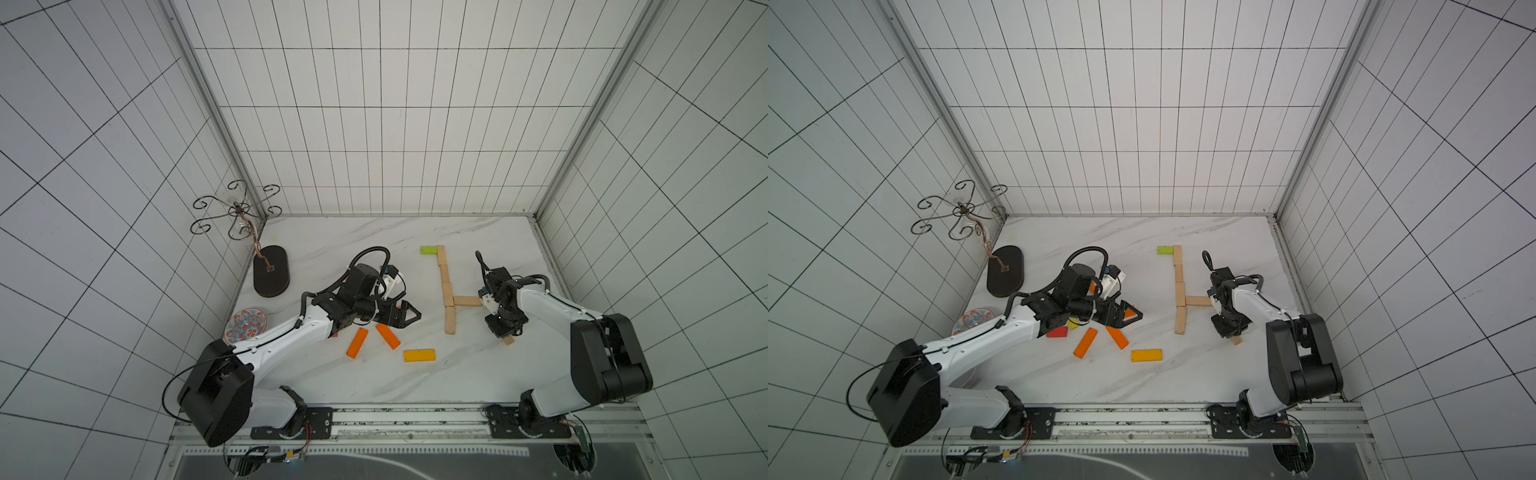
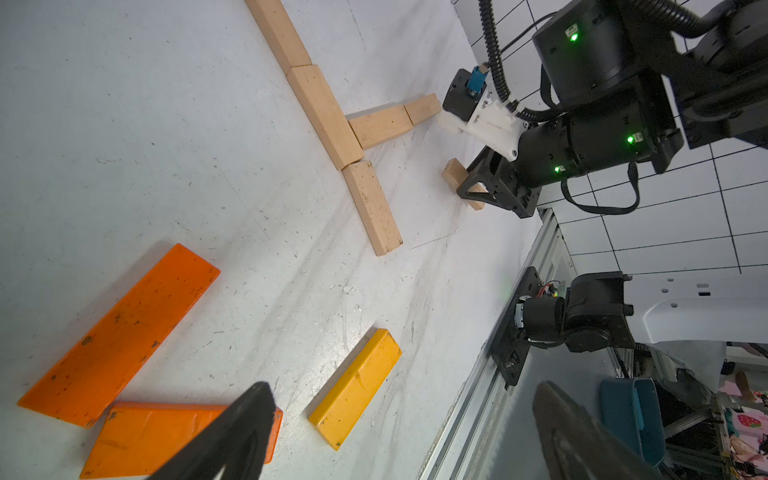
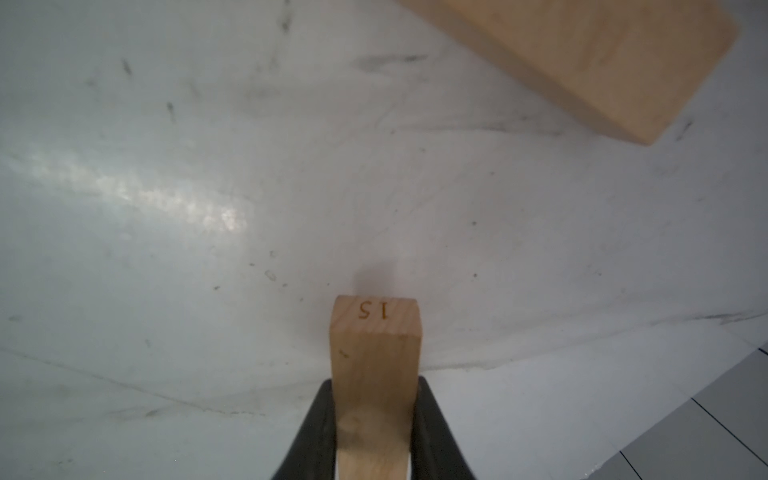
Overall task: Assemble a giraffe with building blocks
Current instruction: Assemble the building block at the center of the board.
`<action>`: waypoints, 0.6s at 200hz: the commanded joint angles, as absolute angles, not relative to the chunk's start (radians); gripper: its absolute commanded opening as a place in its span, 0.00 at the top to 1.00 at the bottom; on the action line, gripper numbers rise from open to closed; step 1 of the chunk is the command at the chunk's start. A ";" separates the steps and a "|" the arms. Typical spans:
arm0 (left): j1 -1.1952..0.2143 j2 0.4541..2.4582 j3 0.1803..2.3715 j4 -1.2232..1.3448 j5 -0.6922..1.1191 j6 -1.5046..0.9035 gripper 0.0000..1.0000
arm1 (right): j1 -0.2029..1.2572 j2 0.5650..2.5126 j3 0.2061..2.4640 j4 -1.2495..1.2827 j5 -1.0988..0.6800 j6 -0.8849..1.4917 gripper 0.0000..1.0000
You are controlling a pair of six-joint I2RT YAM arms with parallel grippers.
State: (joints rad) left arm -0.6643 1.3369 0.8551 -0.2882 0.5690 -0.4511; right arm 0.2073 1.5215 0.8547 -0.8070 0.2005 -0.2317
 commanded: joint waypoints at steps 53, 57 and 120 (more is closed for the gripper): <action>-0.669 1.338 0.867 -0.282 0.543 -0.426 0.03 | 0.184 1.628 0.989 -0.832 0.175 -0.202 0.95; -0.669 1.338 0.866 -0.282 0.543 -0.426 0.03 | 0.181 1.631 0.989 -0.829 0.176 -0.202 0.94; -0.668 1.342 0.870 -0.284 0.538 -0.422 0.03 | 0.151 1.635 0.989 -0.822 0.165 -0.218 0.69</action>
State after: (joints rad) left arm -0.6662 1.3373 0.8551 -0.2928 0.5495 -0.4366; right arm 0.1719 1.6306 0.9306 -0.8066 0.1802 -0.2104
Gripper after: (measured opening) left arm 0.971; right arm 0.279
